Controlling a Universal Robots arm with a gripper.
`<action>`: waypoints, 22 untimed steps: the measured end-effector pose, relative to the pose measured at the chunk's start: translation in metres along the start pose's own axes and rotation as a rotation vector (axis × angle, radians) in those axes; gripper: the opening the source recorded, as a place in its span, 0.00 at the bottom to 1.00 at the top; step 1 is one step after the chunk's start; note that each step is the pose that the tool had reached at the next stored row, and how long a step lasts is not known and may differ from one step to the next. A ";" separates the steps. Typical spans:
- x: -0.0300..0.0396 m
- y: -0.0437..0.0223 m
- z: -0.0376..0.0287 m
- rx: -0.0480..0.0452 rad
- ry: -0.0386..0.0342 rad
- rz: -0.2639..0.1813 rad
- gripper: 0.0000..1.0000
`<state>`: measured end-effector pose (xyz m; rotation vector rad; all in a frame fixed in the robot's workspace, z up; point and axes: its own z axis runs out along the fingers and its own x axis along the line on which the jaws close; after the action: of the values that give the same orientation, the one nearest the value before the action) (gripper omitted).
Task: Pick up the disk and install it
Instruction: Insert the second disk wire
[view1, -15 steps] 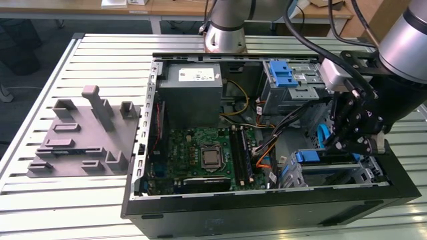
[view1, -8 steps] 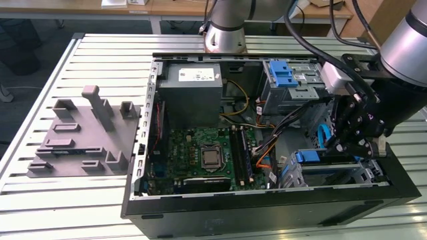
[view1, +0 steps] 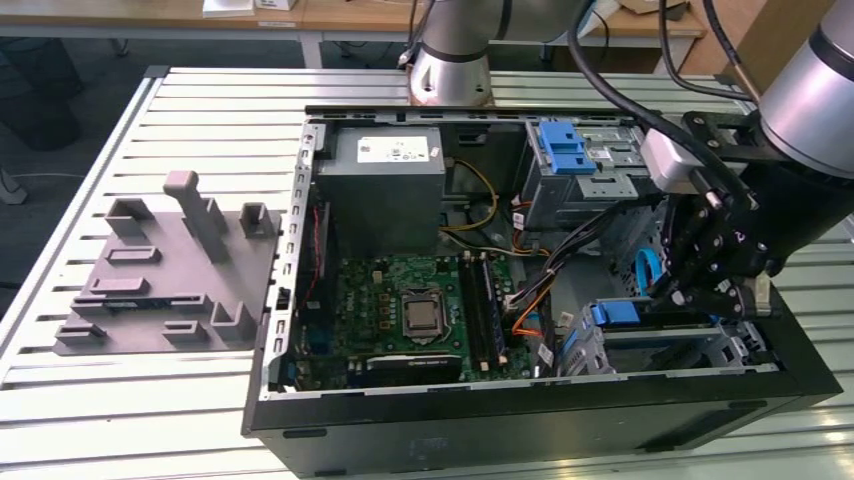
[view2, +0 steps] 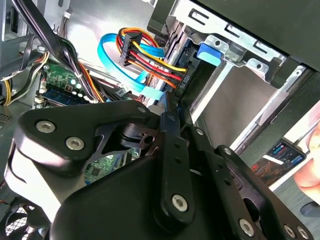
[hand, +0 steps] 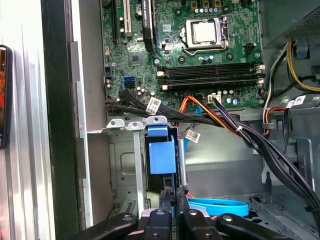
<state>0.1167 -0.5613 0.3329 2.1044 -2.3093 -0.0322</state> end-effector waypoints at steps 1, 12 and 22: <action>0.0000 0.0000 0.0001 0.0000 0.0000 0.000 0.16; 0.0000 0.0000 0.0005 -0.0001 -0.0006 0.000 0.24; 0.0000 0.0002 -0.0075 0.0000 -0.0004 0.000 0.24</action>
<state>0.1167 -0.5613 0.3404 2.1046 -2.3095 -0.0327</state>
